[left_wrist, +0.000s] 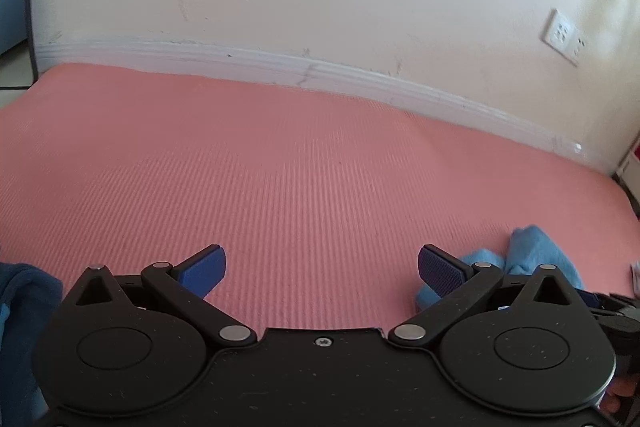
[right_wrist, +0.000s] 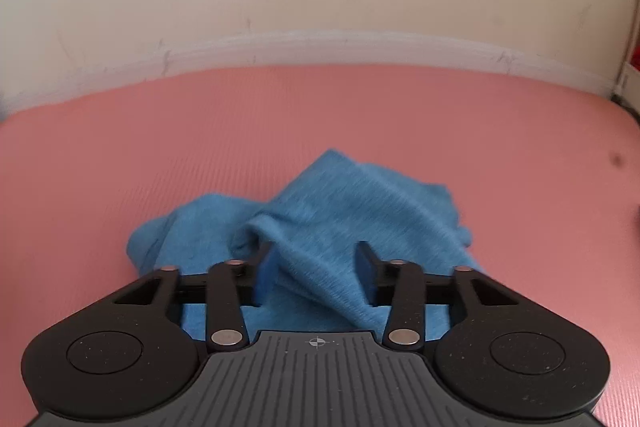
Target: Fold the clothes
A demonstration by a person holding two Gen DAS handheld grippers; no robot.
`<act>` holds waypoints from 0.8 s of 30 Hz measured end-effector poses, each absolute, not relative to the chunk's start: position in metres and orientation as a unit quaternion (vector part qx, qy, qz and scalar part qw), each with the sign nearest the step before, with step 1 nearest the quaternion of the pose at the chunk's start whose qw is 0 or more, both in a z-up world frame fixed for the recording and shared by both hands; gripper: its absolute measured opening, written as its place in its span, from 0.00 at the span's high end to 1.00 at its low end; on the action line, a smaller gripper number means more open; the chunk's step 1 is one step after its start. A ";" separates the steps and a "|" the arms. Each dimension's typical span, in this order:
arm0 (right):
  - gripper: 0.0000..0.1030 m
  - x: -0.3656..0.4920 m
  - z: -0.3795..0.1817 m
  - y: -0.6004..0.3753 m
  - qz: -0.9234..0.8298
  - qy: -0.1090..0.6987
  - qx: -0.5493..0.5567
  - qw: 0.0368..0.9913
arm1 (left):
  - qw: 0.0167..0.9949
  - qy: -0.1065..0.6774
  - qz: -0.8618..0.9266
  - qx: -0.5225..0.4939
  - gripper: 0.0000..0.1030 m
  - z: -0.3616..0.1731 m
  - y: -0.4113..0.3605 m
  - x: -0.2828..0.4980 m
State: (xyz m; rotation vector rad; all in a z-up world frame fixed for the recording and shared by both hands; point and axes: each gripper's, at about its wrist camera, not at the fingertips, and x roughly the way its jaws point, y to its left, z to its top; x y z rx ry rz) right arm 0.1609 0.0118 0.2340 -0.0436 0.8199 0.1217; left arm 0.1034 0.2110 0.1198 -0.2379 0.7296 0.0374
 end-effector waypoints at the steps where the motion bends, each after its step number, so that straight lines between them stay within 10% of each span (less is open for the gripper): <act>1: 0.54 0.163 0.230 0.014 0.066 0.400 -0.029 0.914 | 0.927 0.358 0.016 -0.113 0.01 0.118 0.209 0.103; 6: 0.60 0.177 0.215 0.018 0.066 0.403 -0.059 0.911 | 0.927 0.365 0.013 -0.091 0.01 0.118 0.200 0.099; 10: 0.94 0.183 0.210 0.002 0.059 0.413 -0.001 0.909 | 0.927 0.366 0.017 -0.084 0.01 0.120 0.198 0.097; 24: 0.96 0.082 0.214 0.076 0.392 0.464 0.075 0.791 | 0.924 0.369 -0.001 -0.101 0.01 0.124 0.197 0.092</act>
